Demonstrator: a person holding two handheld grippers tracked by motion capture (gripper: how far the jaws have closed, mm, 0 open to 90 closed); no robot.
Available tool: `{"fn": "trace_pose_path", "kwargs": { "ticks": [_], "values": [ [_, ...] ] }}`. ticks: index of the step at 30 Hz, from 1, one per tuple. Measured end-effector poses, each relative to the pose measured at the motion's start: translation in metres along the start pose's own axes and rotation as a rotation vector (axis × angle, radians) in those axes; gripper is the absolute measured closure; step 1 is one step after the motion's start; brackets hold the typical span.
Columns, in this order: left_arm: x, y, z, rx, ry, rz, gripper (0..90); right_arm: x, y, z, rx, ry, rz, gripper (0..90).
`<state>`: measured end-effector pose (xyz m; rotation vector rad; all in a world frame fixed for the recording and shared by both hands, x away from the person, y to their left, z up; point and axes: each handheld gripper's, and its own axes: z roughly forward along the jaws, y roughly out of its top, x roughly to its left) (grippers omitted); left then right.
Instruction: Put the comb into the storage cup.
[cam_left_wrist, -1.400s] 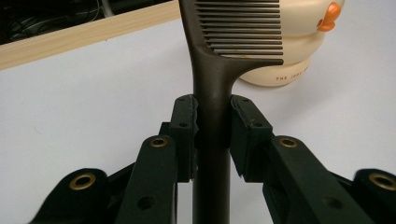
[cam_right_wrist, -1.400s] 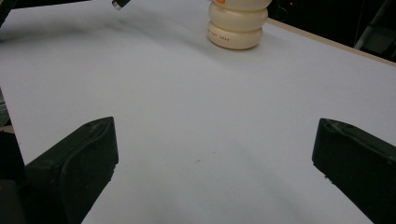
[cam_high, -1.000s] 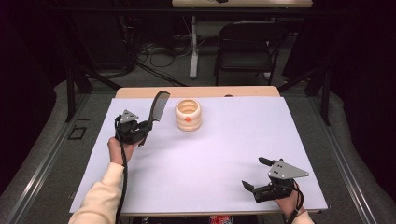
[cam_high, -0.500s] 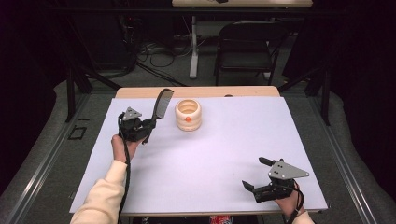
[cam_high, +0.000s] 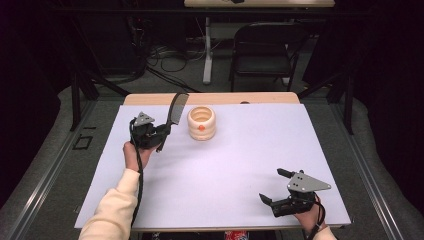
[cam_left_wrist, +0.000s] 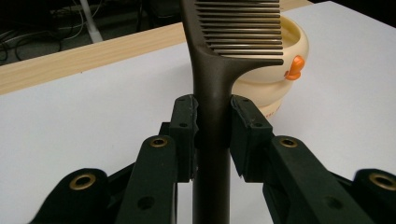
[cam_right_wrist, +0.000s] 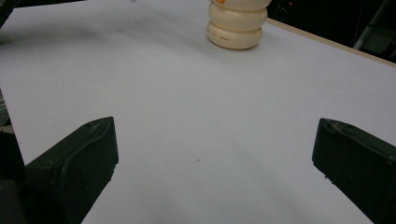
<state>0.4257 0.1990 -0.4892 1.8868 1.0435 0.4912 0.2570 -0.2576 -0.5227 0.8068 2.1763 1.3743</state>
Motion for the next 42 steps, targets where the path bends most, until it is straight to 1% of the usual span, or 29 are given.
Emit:
{"fn": "trace_pose_path", "kwargs": {
  "ticks": [13, 25, 33, 42],
  "values": [
    [-0.001, 0.007, 0.001, -0.006, -0.002, 0.007, 72.3, 0.0, 0.0, 0.0, 0.002, 0.0, -0.001, 0.0],
    [-0.001, 0.014, 0.001, -0.016, -0.002, 0.002, 72.3, 0.0, 0.0, 0.0, 0.002, -0.001, 0.0, 0.0],
    [-0.004, 0.016, 0.005, -0.02, -0.008, -0.001, 72.3, -0.001, 0.0, 0.0, -0.007, -0.001, 0.006, 0.0],
    [-0.007, 0.018, 0.008, -0.025, -0.013, 0.004, 72.3, -0.001, -0.001, 0.0, 0.002, -0.004, 0.011, 0.0]
  ]
}}
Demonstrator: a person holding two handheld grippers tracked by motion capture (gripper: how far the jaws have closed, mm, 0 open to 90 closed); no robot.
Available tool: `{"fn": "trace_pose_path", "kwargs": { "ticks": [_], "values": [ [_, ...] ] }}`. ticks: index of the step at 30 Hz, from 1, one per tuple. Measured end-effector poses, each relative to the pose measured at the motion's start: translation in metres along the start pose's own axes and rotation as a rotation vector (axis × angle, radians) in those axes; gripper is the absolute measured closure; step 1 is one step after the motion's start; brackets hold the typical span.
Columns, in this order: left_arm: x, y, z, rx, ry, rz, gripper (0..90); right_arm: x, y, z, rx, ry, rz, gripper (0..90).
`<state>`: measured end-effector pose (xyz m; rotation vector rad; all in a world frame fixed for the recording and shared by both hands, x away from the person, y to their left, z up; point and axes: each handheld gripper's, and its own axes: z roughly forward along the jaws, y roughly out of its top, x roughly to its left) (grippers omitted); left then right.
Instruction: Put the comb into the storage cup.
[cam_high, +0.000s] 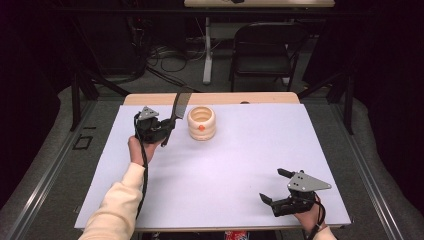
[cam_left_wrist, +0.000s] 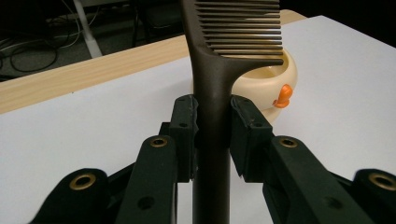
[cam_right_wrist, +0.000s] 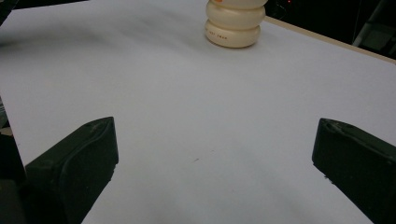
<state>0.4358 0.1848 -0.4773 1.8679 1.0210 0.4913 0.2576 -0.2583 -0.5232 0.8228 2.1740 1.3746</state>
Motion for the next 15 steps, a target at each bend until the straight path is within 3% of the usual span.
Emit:
{"fn": "trace_pose_path", "kwargs": {
  "ticks": [15],
  "values": [
    [0.0016, 0.0031, 0.0046, -0.01, -0.012, -0.012, 72.3, -0.0006, -0.0004, 0.0008, 0.002, 0.005, 0.002, 0.0]
  ]
}}
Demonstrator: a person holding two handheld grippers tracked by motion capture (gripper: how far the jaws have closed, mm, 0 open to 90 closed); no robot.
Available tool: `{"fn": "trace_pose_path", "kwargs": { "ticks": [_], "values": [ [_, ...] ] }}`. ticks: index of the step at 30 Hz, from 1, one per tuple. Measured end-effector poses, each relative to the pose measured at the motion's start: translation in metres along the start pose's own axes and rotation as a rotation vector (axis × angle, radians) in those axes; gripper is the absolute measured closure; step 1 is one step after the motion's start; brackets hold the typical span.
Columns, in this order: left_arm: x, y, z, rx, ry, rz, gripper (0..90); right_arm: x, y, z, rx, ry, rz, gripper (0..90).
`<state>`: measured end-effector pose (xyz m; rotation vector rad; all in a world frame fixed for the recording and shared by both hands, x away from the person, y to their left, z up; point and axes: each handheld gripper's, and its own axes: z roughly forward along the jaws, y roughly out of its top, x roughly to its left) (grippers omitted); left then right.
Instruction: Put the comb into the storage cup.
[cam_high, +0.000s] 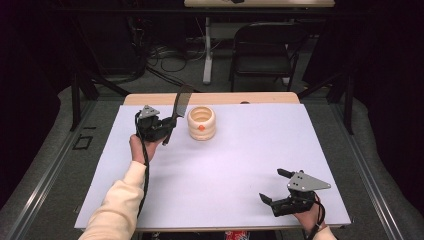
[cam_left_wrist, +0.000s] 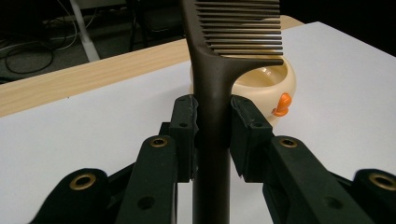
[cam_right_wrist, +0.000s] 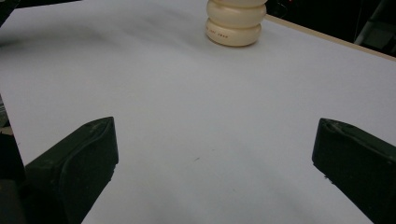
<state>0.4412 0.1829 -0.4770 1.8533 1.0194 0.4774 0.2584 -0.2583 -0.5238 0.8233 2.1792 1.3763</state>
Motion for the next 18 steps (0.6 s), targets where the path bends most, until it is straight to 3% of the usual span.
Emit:
{"fn": "trace_pose_path", "kwargs": {
  "ticks": [18],
  "values": [
    [-0.004, 0.011, 0.001, -0.04, -0.017, -0.015, 72.3, 0.001, 0.0, -0.001, -0.001, -0.007, 0.0, 0.0]
  ]
}}
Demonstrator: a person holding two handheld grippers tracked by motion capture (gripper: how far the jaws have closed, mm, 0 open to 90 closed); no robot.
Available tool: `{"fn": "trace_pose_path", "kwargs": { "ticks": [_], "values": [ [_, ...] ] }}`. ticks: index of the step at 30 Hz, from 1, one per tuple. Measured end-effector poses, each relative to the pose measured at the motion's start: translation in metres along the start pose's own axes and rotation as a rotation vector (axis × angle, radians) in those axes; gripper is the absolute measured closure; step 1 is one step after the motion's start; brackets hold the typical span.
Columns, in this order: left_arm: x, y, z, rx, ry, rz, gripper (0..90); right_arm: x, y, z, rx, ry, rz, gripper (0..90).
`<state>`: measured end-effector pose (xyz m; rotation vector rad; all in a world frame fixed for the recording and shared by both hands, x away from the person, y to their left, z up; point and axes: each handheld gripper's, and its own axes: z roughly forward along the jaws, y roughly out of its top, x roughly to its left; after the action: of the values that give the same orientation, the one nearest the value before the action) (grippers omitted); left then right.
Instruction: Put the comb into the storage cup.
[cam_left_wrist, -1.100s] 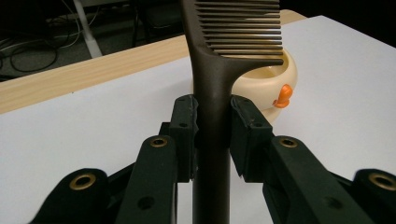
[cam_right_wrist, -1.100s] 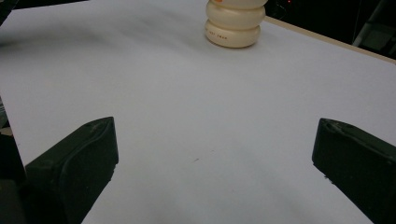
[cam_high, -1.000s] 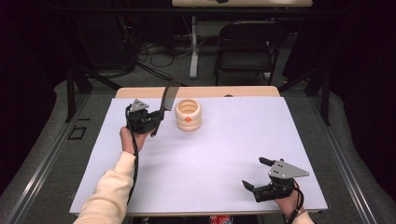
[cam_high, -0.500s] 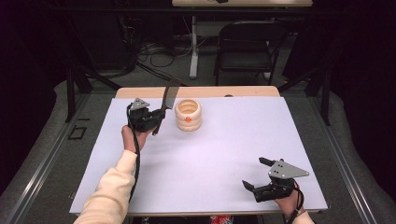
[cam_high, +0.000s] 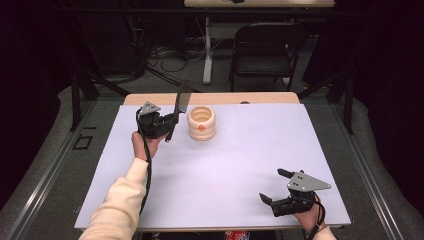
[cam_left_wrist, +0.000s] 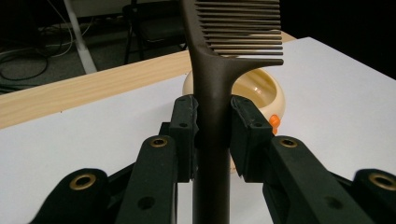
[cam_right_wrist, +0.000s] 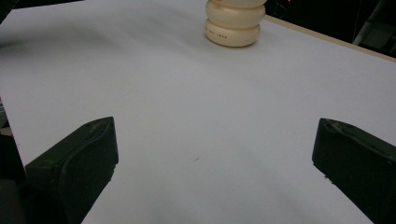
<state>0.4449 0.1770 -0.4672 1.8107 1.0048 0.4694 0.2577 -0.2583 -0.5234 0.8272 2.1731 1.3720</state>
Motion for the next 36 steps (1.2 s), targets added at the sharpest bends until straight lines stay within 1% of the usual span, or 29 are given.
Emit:
{"fn": "trace_pose_path", "kwargs": {
  "ticks": [5, 10, 13, 18, 22, 25, 27, 32, 34, 36],
  "values": [
    [-0.001, 0.003, 0.0, -0.005, -0.002, 0.002, 72.3, 0.0, 0.0, 0.001, 0.002, 0.002, 0.003, 0.0],
    [0.0, 0.006, 0.001, -0.011, -0.009, -0.01, 72.3, 0.0, 0.0, 0.001, 0.002, 0.002, 0.006, 0.0],
    [-0.001, 0.008, 0.002, -0.015, -0.014, -0.009, 72.3, 0.0, -0.001, 0.001, 0.004, 0.003, 0.008, 0.0],
    [-0.003, 0.012, 0.002, -0.02, -0.011, -0.009, 72.3, 0.0, -0.001, 0.001, 0.006, 0.0, 0.009, 0.0],
    [-0.004, 0.019, 0.001, -0.034, -0.008, -0.01, 72.4, 0.0, -0.001, 0.001, 0.006, 0.0, 0.013, 0.0],
    [-0.004, 0.024, 0.001, -0.041, -0.013, -0.006, 72.3, -0.001, -0.001, 0.001, 0.008, -0.001, 0.011, 0.0],
    [-0.003, 0.025, 0.003, -0.045, -0.015, -0.005, 72.3, -0.001, -0.001, 0.001, 0.009, 0.0, 0.014, 0.0],
    [-0.003, 0.027, 0.009, -0.037, -0.013, 0.001, 72.3, -0.001, -0.001, 0.001, 0.009, 0.0, 0.011, 0.0],
    [-0.003, 0.027, 0.011, -0.034, -0.02, -0.006, 72.3, -0.001, -0.001, 0.001, 0.008, 0.0, 0.011, 0.0],
    [-0.004, 0.028, 0.013, -0.035, -0.021, -0.005, 72.3, -0.001, -0.001, 0.001, 0.007, 0.002, 0.011, 0.0]
  ]
}}
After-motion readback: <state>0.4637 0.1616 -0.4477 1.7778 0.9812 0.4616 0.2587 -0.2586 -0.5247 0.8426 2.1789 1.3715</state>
